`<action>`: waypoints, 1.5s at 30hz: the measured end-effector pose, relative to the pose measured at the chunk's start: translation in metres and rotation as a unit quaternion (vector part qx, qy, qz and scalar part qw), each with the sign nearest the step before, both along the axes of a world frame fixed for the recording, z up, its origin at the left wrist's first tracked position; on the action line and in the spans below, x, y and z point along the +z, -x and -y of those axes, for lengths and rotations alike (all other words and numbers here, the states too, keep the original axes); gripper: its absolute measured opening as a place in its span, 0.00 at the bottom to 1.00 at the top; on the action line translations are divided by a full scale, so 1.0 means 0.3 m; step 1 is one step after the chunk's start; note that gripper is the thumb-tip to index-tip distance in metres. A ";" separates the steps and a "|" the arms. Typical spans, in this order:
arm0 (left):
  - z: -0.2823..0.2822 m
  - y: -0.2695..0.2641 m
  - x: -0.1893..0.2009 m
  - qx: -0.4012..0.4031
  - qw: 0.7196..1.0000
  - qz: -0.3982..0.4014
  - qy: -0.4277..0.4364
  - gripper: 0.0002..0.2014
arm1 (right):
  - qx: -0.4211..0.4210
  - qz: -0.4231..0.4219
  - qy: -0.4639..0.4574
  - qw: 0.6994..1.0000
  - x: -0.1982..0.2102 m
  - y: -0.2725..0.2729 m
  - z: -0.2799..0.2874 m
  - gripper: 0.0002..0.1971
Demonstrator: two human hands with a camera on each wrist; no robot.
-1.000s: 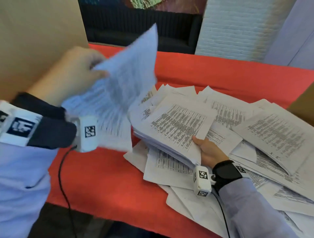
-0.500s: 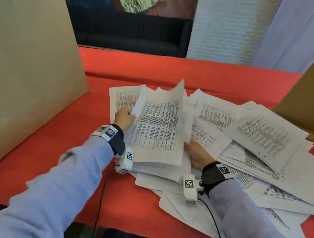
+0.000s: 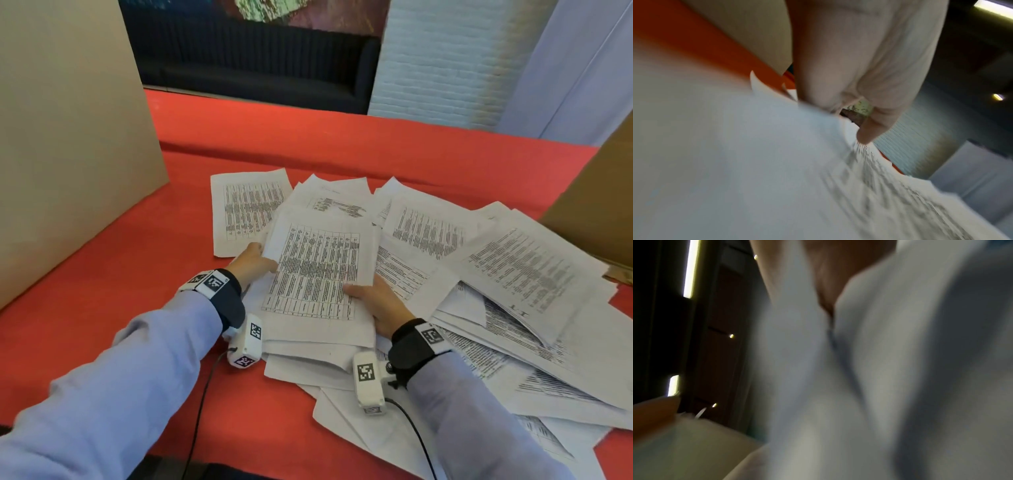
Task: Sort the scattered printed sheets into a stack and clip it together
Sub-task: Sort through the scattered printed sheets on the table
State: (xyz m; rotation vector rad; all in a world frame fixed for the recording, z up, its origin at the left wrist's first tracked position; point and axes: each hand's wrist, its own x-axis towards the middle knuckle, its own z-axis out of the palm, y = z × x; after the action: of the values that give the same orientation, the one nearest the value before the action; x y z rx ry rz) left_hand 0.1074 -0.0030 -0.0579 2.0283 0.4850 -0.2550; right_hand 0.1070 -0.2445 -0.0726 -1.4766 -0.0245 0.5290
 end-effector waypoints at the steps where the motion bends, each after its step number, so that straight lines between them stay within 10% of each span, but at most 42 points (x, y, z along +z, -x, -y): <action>1: 0.004 0.012 0.010 0.027 0.999 0.009 0.031 0.26 | 0.013 0.018 0.011 1.000 0.005 0.005 -0.006 0.17; 6: 0.008 0.065 0.133 0.148 0.970 0.118 0.154 0.09 | 0.042 0.106 0.002 0.994 0.149 0.022 0.015 0.19; 11: 0.084 0.089 0.380 0.168 0.879 0.398 0.203 0.29 | -0.024 0.338 0.045 0.940 0.414 0.051 -0.032 0.10; 16: 0.139 0.140 0.482 0.186 0.811 0.518 0.199 0.26 | -0.066 0.385 0.011 0.920 0.495 0.056 -0.023 0.11; 22: 0.119 0.170 0.302 0.207 0.876 0.370 0.232 0.21 | -0.023 0.283 0.008 0.959 0.379 0.098 -0.014 0.14; 24: 0.151 0.176 0.312 0.224 0.867 0.384 0.224 0.07 | -0.052 0.289 -0.011 0.956 0.374 0.109 -0.045 0.12; 29: 0.178 0.183 0.383 0.242 0.789 0.528 0.198 0.14 | -0.098 0.369 -0.048 0.923 0.402 0.109 -0.066 0.15; 31: 0.164 0.196 0.355 0.214 0.821 0.478 0.228 0.01 | -0.088 0.338 -0.017 0.937 0.356 0.096 -0.040 0.16; 35: 0.079 0.192 0.242 0.097 0.917 0.336 0.190 0.12 | -0.060 0.227 0.099 0.967 0.242 0.070 0.000 0.09; 40: 0.031 0.147 0.219 0.101 0.910 0.346 0.205 0.04 | -0.070 0.252 0.075 0.962 0.320 0.049 -0.004 0.13; 43: -0.023 0.119 0.121 0.168 0.912 0.264 0.266 0.08 | -0.047 0.176 0.178 0.967 0.287 -0.030 0.039 0.25; 45: -0.050 0.123 0.049 0.208 0.912 0.183 0.302 0.16 | -0.057 0.177 0.362 0.913 0.230 -0.112 0.103 0.27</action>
State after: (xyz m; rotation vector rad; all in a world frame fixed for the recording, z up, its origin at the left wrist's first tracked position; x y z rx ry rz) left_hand 0.0706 0.0118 -0.0433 1.2844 0.5093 0.2178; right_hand 0.1406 -0.2753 -0.0036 -2.2749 -0.0276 0.1585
